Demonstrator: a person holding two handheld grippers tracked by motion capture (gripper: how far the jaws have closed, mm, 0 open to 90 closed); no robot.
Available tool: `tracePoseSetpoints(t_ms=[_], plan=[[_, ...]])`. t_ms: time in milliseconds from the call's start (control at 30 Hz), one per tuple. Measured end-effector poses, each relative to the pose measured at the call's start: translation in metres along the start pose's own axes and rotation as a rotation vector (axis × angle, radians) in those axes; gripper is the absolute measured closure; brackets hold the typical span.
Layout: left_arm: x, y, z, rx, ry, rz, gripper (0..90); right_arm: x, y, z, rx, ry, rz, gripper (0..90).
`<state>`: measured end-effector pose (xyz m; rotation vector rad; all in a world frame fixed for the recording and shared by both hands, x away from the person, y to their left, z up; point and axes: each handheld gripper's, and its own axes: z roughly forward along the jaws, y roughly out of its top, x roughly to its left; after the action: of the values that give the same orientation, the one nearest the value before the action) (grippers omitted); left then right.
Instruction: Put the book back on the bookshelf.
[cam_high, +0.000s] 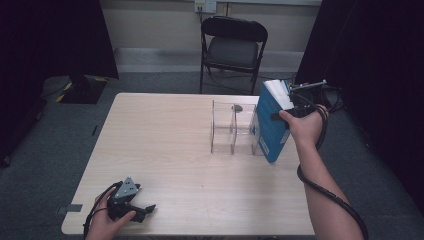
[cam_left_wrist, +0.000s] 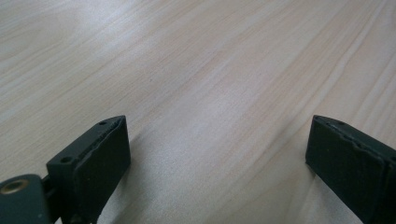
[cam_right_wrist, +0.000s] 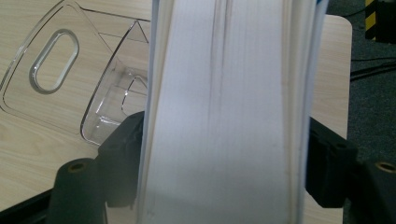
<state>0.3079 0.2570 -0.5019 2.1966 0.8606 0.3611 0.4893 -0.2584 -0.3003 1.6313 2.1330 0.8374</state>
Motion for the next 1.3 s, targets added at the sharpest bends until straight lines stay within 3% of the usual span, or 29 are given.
tracePoseSetpoints(t_ms=[400, 800, 1033, 1300], plan=[[0.000, 0.000, 0.000, -0.001, -0.003, -0.004, 6.1, 0.003, -0.003, -0.008, 0.012, -0.012, -0.056, 22.3], [0.000, 0.000, 0.000, -0.001, -0.001, -0.004, 6.0, 0.003, -0.015, -0.017, 0.011, 0.039, -0.052, 18.3], [0.000, 0.000, 0.001, -0.005, -0.002, -0.004, 5.7, 0.004, -0.023, -0.023, 0.014, 0.042, -0.062, 17.0], [-0.001, 0.000, 0.001, -0.005, -0.002, -0.005, 5.6, 0.012, -0.020, -0.029, 0.020, 0.037, -0.095, 16.6]])
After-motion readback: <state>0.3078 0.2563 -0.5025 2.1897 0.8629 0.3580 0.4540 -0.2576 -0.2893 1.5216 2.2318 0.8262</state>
